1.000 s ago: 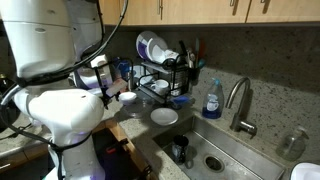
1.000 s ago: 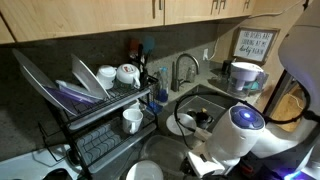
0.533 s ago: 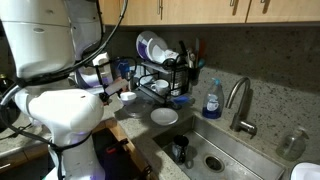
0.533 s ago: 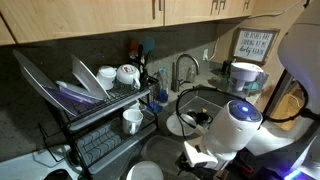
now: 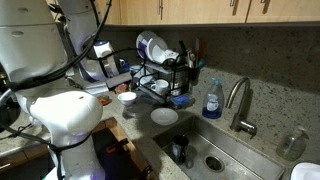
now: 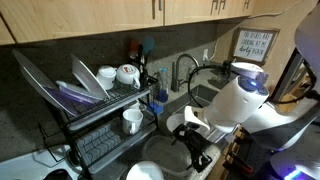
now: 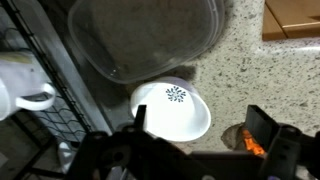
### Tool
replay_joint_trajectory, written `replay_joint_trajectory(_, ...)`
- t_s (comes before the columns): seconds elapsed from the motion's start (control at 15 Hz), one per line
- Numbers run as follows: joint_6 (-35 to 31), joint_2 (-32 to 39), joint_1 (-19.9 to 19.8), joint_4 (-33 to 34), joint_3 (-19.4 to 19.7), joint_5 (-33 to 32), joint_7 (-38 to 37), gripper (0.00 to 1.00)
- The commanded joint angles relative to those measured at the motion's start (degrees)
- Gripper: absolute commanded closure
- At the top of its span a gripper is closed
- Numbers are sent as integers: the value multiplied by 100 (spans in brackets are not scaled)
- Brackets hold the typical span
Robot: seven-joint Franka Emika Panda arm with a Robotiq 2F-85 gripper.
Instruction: Move one white bowl to the right then put the remaining bowl in the clear bowl,take it out and put the bowl on the right inside the clear bowl
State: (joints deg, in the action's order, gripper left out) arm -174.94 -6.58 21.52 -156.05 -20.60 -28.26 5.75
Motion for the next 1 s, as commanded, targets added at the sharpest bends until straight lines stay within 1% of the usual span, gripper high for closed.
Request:
replay_joint_trajectory(0.0, 322, -838, -549, -292, -207, -512, -1027, 0)
replay_joint_trajectory(0.2, 644, -988, -995, -316, -379, -789, -1684, 0)
replay_joint_trajectory(0.47, 1066, -896, -1391, -285, -536, -999, -2276, 0)
replay_joint_trajectory(0.73, 1281, -771, -1595, -302, -442, -1078, -2235, 0)
replay_joint_trajectory(0.93, 1544, -644, -1810, -226, -457, -1334, -2108, 0)
